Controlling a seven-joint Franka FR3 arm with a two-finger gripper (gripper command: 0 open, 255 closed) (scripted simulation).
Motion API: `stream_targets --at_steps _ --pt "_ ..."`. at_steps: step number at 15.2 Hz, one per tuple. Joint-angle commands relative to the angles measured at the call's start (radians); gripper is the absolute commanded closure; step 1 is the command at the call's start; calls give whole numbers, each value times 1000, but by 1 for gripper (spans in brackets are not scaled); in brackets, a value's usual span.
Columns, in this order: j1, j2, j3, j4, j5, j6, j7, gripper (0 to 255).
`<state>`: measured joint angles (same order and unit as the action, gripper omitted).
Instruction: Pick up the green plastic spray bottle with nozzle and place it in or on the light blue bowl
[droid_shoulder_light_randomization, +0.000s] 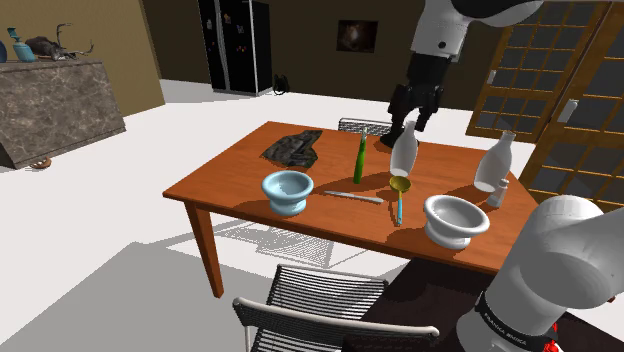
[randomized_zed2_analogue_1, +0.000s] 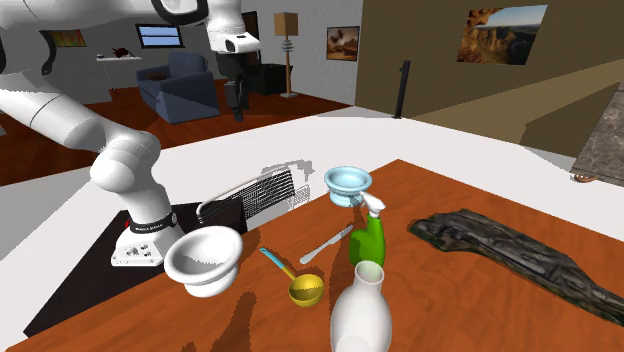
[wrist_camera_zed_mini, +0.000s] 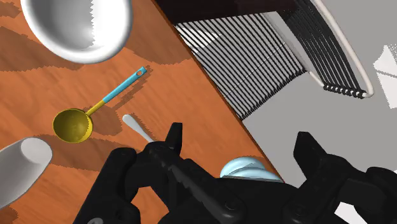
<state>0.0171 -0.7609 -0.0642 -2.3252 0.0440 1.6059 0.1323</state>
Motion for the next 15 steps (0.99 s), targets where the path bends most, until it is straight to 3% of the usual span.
stream_targets --at_steps 1,8,15 --pt "0 0 0 0 0 0 0 0" --pt "-70 118 53 -106 -48 311 154 0" --pt "-160 303 102 -133 -133 599 338 0"
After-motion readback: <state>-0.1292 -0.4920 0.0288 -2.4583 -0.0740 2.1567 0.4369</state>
